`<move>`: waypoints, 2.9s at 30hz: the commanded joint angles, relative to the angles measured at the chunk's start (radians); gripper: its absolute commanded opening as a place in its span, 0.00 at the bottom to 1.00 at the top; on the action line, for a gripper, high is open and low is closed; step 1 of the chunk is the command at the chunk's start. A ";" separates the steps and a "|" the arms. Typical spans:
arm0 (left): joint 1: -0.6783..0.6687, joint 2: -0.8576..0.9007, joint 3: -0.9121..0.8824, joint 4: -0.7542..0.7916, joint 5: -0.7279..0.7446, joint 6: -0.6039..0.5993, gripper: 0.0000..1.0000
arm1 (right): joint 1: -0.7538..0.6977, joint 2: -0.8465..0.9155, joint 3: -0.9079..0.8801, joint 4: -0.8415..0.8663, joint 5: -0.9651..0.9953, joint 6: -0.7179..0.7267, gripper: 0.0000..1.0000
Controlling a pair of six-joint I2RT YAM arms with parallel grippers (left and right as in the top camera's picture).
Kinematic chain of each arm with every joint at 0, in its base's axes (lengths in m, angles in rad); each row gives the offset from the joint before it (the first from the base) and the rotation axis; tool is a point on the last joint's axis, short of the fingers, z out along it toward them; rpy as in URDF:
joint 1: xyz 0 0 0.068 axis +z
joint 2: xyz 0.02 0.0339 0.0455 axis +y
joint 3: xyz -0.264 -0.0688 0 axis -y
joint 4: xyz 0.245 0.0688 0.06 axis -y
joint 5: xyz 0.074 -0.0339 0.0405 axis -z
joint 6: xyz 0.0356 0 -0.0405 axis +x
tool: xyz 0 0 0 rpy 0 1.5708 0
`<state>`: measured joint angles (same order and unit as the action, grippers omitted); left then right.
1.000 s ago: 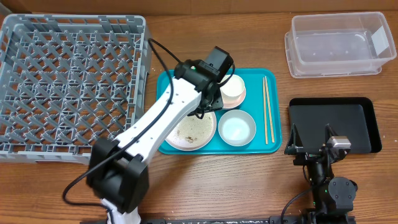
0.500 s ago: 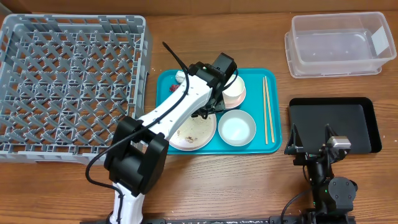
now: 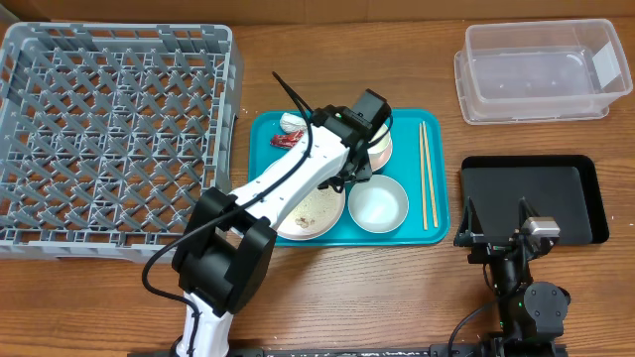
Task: Sort waste into correct bins and load items into the dishwasher
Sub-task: 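Reach the left gripper over the tray toward the light blue bowl, then grasp the rim of the light blue bowl with the left gripper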
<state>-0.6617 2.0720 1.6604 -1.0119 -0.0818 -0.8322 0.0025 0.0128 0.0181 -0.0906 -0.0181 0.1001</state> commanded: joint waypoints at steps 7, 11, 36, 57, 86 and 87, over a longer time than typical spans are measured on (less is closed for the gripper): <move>0.016 0.026 0.005 -0.040 0.007 -0.013 0.48 | 0.004 -0.010 -0.010 0.006 0.010 -0.007 1.00; 0.034 0.026 0.078 -0.130 0.007 -0.013 0.47 | 0.004 -0.010 -0.010 0.006 0.010 -0.007 1.00; -0.237 0.034 0.252 -0.224 0.019 0.302 0.76 | 0.004 -0.010 -0.010 0.006 0.010 -0.007 1.00; -0.291 0.034 0.010 0.133 -0.040 0.391 0.59 | 0.004 -0.010 -0.010 0.006 0.010 -0.007 1.00; -0.307 0.034 -0.084 0.205 0.113 0.380 0.04 | 0.004 -0.010 -0.010 0.006 0.010 -0.007 1.00; -0.307 0.034 -0.080 0.205 0.117 0.380 0.04 | 0.004 -0.010 -0.010 0.006 0.010 -0.007 1.00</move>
<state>-0.9627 2.0953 1.5795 -0.8108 -0.0441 -0.4561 0.0025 0.0128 0.0181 -0.0906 -0.0181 0.0998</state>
